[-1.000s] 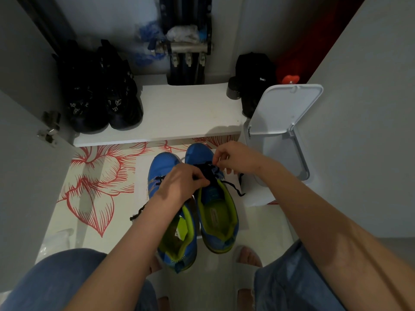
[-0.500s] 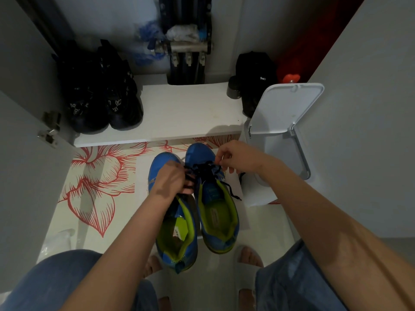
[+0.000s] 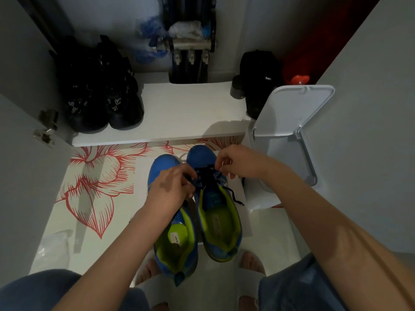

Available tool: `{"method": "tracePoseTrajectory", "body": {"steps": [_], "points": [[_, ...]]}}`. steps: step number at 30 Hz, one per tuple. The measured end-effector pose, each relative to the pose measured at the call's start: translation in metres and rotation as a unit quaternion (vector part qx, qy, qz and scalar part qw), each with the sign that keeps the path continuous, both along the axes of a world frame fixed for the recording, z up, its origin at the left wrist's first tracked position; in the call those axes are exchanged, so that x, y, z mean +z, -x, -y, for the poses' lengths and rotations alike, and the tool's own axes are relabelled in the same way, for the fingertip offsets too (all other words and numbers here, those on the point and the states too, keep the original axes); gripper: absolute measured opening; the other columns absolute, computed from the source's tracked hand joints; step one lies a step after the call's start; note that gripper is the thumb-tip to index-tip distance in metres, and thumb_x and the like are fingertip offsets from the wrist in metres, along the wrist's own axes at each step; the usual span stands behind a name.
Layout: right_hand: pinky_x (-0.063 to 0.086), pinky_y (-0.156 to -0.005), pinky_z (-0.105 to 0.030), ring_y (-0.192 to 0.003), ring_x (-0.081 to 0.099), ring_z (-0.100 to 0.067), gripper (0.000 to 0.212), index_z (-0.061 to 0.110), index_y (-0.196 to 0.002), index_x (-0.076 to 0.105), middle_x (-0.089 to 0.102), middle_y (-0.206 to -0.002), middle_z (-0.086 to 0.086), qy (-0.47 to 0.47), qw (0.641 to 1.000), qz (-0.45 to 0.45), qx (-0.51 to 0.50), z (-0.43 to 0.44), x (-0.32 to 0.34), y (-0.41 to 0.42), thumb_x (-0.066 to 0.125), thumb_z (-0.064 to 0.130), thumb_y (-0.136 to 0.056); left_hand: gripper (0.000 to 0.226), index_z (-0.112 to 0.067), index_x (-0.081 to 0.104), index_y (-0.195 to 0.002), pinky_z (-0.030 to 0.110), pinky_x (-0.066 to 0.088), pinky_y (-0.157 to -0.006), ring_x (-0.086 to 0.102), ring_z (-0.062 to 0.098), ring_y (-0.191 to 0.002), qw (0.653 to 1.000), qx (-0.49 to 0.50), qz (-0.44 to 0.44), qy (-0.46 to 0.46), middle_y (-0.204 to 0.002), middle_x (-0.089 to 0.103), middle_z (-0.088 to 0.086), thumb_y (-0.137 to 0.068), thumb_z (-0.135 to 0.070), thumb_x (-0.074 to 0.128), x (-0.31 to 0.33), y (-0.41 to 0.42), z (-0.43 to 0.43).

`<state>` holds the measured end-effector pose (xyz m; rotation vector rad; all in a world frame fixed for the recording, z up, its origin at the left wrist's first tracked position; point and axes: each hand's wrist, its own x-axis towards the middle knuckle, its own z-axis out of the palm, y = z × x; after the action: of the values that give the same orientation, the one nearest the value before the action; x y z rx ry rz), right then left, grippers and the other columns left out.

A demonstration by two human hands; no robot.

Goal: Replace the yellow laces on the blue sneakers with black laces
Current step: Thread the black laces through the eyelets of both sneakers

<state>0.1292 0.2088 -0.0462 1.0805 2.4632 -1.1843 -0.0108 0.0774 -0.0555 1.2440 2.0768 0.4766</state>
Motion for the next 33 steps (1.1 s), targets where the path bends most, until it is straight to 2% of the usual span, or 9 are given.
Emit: {"method": "tracePoseTrajectory", "body": {"steps": [4, 9, 12, 16, 19, 22, 26, 28, 33], "points": [[0.039, -0.05, -0.005, -0.063, 0.05, -0.001, 0.018, 0.009, -0.1, 0.066, 0.052, -0.077, 0.007, -0.004, 1.0, 0.006, -0.013, -0.006, 0.0, 0.002, 0.055, 0.0, -0.089, 0.027, -0.022, 0.067, -0.104, 0.027, 0.05, -0.076, 0.064, 0.017, -0.089, 1.0, -0.021, -0.01, 0.018, -0.101, 0.067, 0.001, -0.096, -0.007, 0.046, -0.006, -0.002, 0.0], [0.048, -0.063, -0.021, -0.066, 0.057, -0.009, 0.019, 0.013, -0.093, 0.066, 0.061, -0.079, 0.0, 0.004, 1.0, 0.01, -0.019, -0.01, 0.0, 0.001, 0.052, 0.0, -0.089, 0.042, -0.018, 0.052, -0.067, 0.052, 0.052, -0.087, 0.065, 0.04, -0.095, 0.984, 0.084, 0.148, 0.056, -0.083, 0.063, 0.013, -0.094, 0.007, 0.033, -0.008, 0.001, -0.003], [0.05, -0.076, -0.03, -0.077, 0.058, -0.014, 0.021, 0.012, -0.096, 0.068, 0.058, -0.082, 0.002, -0.011, 1.0, 0.013, -0.004, -0.009, 0.001, 0.001, 0.051, 0.002, -0.09, 0.043, -0.011, 0.044, -0.059, 0.042, 0.052, -0.086, 0.062, 0.035, -0.096, 0.981, 0.051, 0.176, 0.06, -0.083, 0.058, 0.015, -0.091, 0.015, 0.029, -0.006, 0.004, -0.003], [0.047, -0.08, -0.025, -0.09, 0.058, -0.012, 0.023, 0.016, -0.101, 0.07, 0.063, -0.1, 0.001, -0.007, 0.999, 0.013, 0.046, -0.004, 0.004, 0.005, 0.052, 0.006, -0.091, 0.032, -0.004, 0.063, -0.079, 0.011, 0.042, -0.064, 0.052, 0.015, -0.072, 0.988, -0.01, 0.143, 0.05, -0.072, 0.055, 0.005, -0.092, 0.013, 0.039, -0.004, 0.002, 0.005], [0.048, -0.085, -0.025, -0.094, 0.058, -0.009, 0.021, 0.02, -0.102, 0.07, 0.063, -0.104, 0.007, 0.012, 0.996, 0.03, 0.08, -0.001, 0.003, 0.004, 0.055, 0.01, -0.091, 0.032, -0.011, 0.07, -0.103, 0.015, 0.044, -0.077, 0.058, 0.009, -0.087, 0.995, -0.062, 0.058, 0.043, -0.091, 0.061, -0.007, -0.094, 0.003, 0.043, 0.006, -0.002, 0.007], [0.047, -0.082, -0.023, -0.093, 0.056, -0.01, 0.02, 0.016, -0.104, 0.069, 0.061, -0.103, 0.004, 0.006, 0.995, 0.056, 0.085, -0.002, 0.0, 0.003, 0.056, 0.008, -0.091, 0.035, -0.016, 0.056, -0.121, 0.016, 0.041, -0.078, 0.058, 0.012, -0.099, 0.997, -0.056, 0.045, 0.037, -0.116, 0.06, -0.004, -0.098, -0.002, 0.035, 0.014, -0.008, 0.005], [0.043, -0.063, -0.02, -0.069, 0.055, -0.008, 0.019, 0.015, -0.101, 0.061, 0.06, -0.092, -0.002, 0.018, 1.0, 0.02, 0.011, -0.005, 0.005, 0.002, 0.054, 0.001, -0.09, 0.031, -0.034, 0.054, -0.117, 0.021, 0.047, -0.075, 0.059, 0.006, -0.091, 0.998, -0.056, 0.005, 0.012, -0.105, 0.062, -0.012, -0.092, -0.049, 0.046, 0.015, -0.016, 0.009], [0.044, -0.058, -0.02, -0.061, 0.053, -0.008, 0.023, 0.013, -0.104, 0.056, 0.061, -0.09, -0.009, 0.043, 0.999, 0.006, -0.018, -0.005, 0.009, 0.002, 0.054, -0.002, -0.087, 0.029, -0.036, 0.058, -0.117, 0.018, 0.044, -0.08, 0.057, 0.005, -0.1, 0.995, -0.077, -0.055, 0.007, -0.113, 0.059, -0.013, -0.092, -0.046, 0.048, 0.011, -0.018, 0.011], [0.032, -0.058, -0.007, -0.081, 0.05, -0.008, 0.021, 0.012, -0.108, 0.065, 0.05, -0.088, 0.007, -0.072, 0.995, 0.067, 0.036, -0.007, 0.01, 0.001, 0.056, 0.008, -0.089, 0.024, -0.033, 0.064, -0.113, 0.022, 0.046, -0.084, 0.058, 0.006, -0.101, 0.994, -0.078, -0.071, -0.036, -0.112, 0.062, -0.013, -0.096, -0.036, 0.046, 0.006, -0.018, 0.015]]}}
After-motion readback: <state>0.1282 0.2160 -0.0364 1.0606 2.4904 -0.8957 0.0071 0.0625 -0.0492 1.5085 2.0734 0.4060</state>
